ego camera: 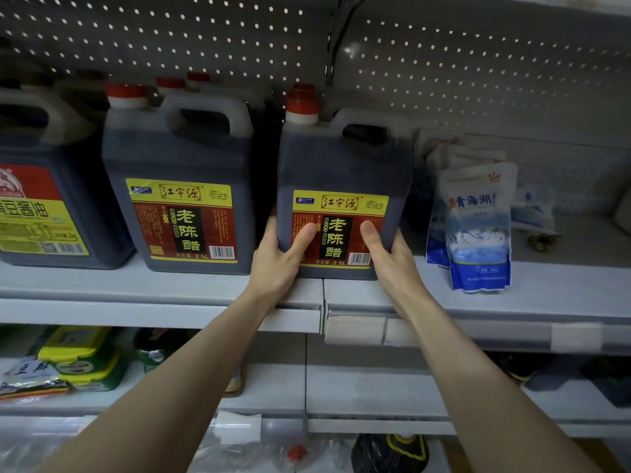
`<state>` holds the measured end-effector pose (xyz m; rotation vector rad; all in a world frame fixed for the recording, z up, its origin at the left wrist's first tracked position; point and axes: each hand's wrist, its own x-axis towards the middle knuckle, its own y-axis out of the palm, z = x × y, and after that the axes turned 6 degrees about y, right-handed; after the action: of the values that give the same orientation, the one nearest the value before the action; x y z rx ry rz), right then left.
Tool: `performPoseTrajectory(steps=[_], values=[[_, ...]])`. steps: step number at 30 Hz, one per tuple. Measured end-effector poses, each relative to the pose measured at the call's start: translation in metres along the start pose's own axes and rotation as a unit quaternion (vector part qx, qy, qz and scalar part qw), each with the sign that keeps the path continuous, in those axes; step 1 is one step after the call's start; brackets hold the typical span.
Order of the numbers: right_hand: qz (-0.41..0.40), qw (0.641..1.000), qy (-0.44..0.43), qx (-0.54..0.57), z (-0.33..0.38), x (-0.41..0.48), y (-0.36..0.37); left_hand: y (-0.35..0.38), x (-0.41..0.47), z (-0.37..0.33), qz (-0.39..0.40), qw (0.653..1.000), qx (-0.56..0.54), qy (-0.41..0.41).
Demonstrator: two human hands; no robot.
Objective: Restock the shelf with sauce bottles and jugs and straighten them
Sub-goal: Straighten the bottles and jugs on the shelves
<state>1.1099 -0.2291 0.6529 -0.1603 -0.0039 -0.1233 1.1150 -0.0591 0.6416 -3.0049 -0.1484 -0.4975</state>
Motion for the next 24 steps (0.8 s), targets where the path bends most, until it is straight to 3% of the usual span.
performPoseTrajectory(steps=[24], values=[[0.003, 0.999, 0.029, -0.020, 0.0019, 0.0030, -0.0008, 0.0020, 0.0008, -0.0020, 0.010, 1.000, -0.013, -0.002]])
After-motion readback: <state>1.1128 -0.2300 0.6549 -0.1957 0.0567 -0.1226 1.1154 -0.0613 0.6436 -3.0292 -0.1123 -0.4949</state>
